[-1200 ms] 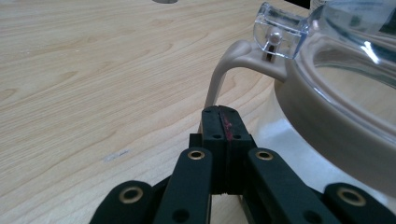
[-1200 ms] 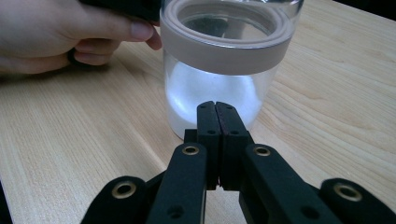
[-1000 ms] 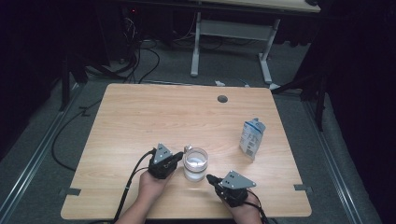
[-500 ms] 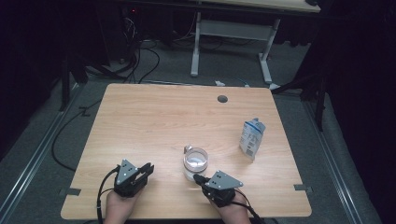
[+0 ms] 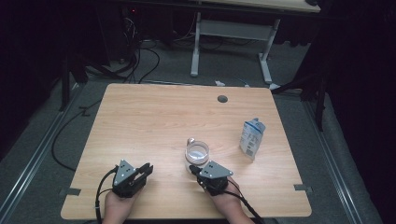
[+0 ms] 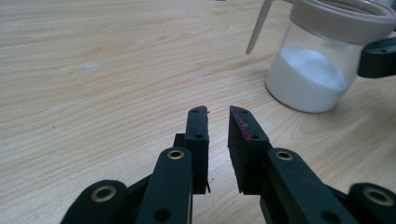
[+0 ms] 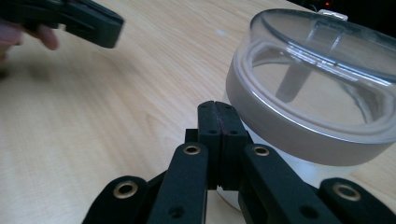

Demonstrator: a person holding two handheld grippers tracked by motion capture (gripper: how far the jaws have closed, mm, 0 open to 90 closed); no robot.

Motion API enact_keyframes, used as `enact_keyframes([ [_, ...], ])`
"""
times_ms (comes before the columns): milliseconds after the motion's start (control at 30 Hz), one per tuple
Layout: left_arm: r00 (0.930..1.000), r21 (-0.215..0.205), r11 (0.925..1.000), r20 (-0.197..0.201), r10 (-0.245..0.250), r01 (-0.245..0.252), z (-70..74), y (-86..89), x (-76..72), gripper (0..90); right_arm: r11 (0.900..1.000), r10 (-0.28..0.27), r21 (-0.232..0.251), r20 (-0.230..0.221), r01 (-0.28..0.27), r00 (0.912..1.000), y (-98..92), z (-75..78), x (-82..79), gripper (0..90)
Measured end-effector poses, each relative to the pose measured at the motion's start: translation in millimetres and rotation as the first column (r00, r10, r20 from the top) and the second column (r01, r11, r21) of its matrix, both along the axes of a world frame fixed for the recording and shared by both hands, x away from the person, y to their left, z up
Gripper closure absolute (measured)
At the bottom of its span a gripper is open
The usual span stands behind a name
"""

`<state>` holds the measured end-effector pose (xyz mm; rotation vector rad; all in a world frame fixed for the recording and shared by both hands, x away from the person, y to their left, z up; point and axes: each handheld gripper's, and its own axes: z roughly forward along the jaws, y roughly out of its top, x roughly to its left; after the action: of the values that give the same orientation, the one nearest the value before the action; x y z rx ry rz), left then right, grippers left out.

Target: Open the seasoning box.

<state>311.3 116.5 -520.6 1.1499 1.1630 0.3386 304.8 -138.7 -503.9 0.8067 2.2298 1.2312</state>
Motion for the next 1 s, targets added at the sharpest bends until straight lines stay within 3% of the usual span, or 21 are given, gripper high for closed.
enact_keyframes([
  [100,0.9995,-0.064,0.9975,0.005,0.032,-0.031,1.2,-4.9,1.0,78.4,1.0,-0.021,0.006,-0.017,0.021,0.9997,-2.8,-2.1,9.3,89.9],
  [300,0.9992,-0.065,0.9971,0.008,0.039,-0.038,1.2,-2.4,-0.1,78.3,0.999,-0.016,0.032,-0.027,0.017,0.9995,-19.6,-2.8,-5.7,89.8],
  [433,0.9993,-0.055,0.9978,0.007,0.037,-0.036,0.5,-1.2,0.8,77.6,0.996,-0.083,0.031,-0.032,0.084,0.996,-45.4,-5.7,-9.0,89.8],
  [567,0.9993,-0.059,0.9976,0.008,0.036,-0.036,0.5,-3.3,1.2,76.9,0.984,-0.169,0.048,-0.042,0.171,0.9847,-61.6,-6.8,6.7,89.8],
  [733,0.9993,-0.051,0.9981,0.011,0.035,-0.034,0.9,-0.8,0.6,76.7,0.977,-0.197,0.071,-0.05,0.201,0.979,-59.6,-4.7,24.1,89.7],
  [1000,0.9995,-0.037,0.9988,0.009,0.032,-0.031,1.3,5.0,0.1,76.5,0.984,-0.167,0.056,-0.029,0.169,0.9855,-44.7,0.7,17.0,89.9],
])
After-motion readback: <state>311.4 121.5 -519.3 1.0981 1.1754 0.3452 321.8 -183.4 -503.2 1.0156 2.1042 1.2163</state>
